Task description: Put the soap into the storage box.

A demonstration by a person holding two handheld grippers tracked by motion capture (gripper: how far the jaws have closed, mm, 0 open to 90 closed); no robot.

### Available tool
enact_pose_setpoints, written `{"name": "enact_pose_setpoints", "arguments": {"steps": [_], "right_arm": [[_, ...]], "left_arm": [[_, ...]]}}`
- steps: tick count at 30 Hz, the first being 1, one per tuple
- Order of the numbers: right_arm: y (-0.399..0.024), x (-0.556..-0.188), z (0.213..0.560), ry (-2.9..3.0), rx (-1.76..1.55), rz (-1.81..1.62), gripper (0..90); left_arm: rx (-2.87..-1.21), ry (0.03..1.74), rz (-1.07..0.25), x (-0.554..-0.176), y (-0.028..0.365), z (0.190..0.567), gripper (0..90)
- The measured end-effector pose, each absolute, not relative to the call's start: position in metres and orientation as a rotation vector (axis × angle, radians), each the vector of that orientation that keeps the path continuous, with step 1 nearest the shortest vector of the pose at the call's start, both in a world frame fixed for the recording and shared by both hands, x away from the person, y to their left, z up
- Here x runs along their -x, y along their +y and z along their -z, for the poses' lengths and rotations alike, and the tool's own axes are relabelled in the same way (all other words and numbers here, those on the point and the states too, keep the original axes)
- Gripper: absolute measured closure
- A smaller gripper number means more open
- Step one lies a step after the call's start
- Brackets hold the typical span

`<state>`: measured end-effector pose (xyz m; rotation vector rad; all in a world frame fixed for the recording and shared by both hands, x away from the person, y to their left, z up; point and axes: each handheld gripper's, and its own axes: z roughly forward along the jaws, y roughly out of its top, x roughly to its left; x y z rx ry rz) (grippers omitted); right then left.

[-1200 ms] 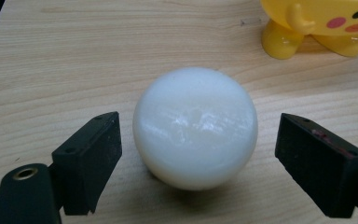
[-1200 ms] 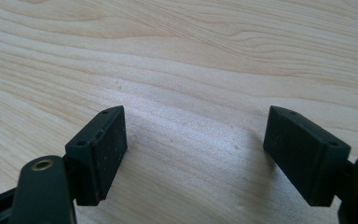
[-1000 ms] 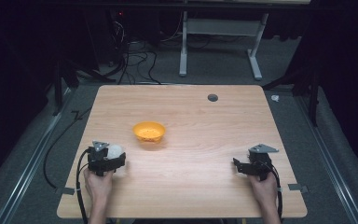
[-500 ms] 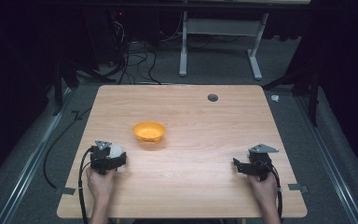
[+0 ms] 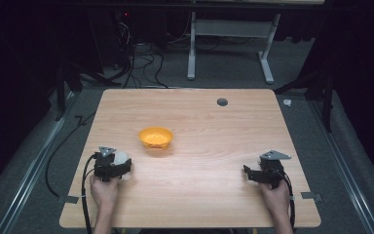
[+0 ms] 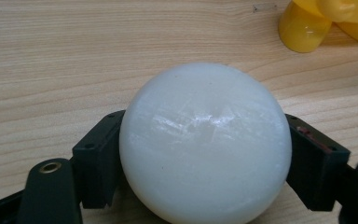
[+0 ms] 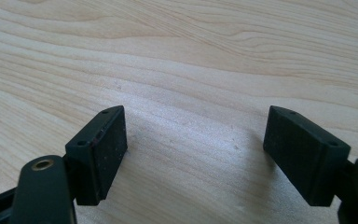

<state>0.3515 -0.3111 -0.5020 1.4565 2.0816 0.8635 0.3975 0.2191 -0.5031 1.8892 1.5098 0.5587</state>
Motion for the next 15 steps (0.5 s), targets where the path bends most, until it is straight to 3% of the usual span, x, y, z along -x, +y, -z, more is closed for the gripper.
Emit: {"name": "enact_pose_setpoints", "arguments": {"steps": [15], "right_arm": [[-0.311, -0.352, 0.502, 2.082, -1.456, -0.862, 22.4]], "left_arm": [[-1.871, 1.467, -0.549, -0.393, 0.22, 0.491, 23.8]]}}
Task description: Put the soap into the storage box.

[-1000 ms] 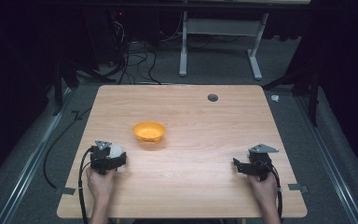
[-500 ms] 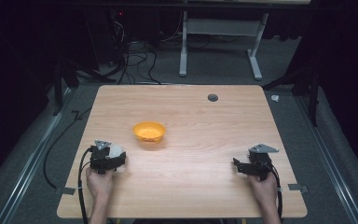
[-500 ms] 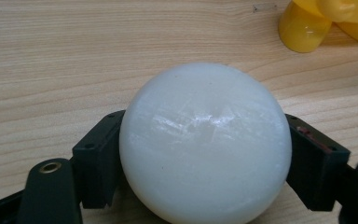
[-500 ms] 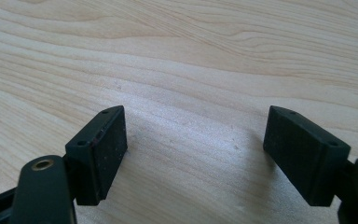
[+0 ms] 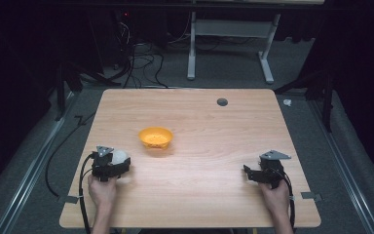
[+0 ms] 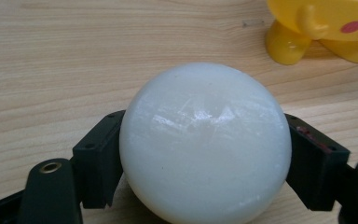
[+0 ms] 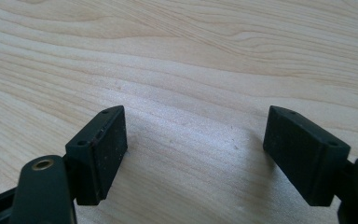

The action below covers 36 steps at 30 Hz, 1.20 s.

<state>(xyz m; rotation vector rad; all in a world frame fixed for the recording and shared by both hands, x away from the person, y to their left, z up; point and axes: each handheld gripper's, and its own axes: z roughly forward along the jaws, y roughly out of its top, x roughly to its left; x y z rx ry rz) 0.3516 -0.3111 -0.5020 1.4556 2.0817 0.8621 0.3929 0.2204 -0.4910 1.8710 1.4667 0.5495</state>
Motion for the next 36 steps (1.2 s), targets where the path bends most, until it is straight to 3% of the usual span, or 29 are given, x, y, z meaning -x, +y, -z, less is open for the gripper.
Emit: {"name": "enact_pose_setpoints", "arguments": {"steps": [36], "right_arm": [[-0.311, -0.352, 0.502, 2.084, -1.451, -0.861, 22.4]], "left_arm": [[-1.885, 1.258, -0.451, -0.375, 0.197, 0.439, 23.8]]}}
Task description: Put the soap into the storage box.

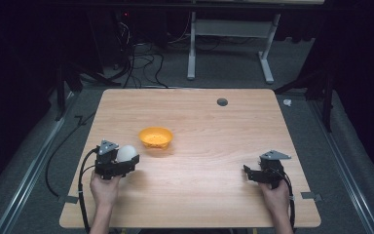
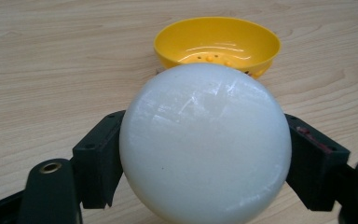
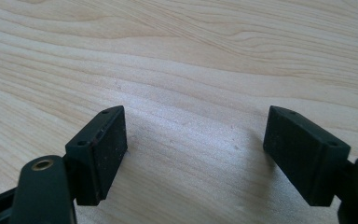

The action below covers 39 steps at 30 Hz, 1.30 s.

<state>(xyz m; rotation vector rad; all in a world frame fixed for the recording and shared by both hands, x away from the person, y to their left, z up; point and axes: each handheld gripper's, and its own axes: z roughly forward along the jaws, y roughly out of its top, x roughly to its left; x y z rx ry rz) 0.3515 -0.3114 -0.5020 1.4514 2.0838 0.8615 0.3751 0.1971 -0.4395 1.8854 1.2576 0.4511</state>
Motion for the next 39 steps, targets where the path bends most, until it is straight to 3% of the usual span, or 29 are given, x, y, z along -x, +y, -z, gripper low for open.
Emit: {"name": "enact_pose_setpoints", "arguments": {"steps": [39], "right_arm": [[-0.311, -0.351, 0.502, 2.086, -1.452, -0.863, 22.2]], "left_arm": [[-1.95, 1.142, -0.397, -0.394, 0.165, 0.408, 23.8]]}}
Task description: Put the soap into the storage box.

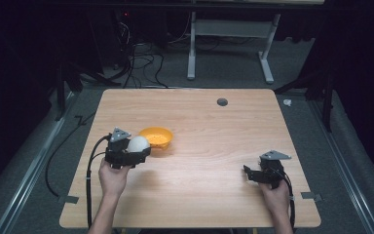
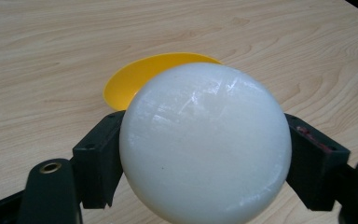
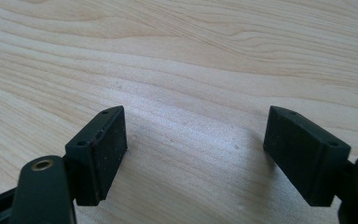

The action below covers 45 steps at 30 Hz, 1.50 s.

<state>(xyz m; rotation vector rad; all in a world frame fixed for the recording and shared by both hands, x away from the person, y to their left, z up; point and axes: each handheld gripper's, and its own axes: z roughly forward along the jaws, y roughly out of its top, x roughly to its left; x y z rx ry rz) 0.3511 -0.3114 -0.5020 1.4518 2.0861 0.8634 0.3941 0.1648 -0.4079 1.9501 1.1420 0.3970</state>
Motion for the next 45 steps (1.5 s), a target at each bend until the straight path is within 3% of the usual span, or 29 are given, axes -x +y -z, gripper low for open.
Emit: {"name": "enact_pose_setpoints", "arguments": {"steps": [36, 45], "right_arm": [[-0.312, -0.351, 0.502, 2.087, -1.453, -0.866, 22.2], [-0.312, -0.351, 0.502, 2.087, -1.453, -0.866, 22.2]], "left_arm": [[-2.005, 1.106, -0.341, -0.434, 0.138, 0.399, 23.8], [-2.057, 1.119, -0.391, -0.443, 0.13, 0.403, 23.8]]}}
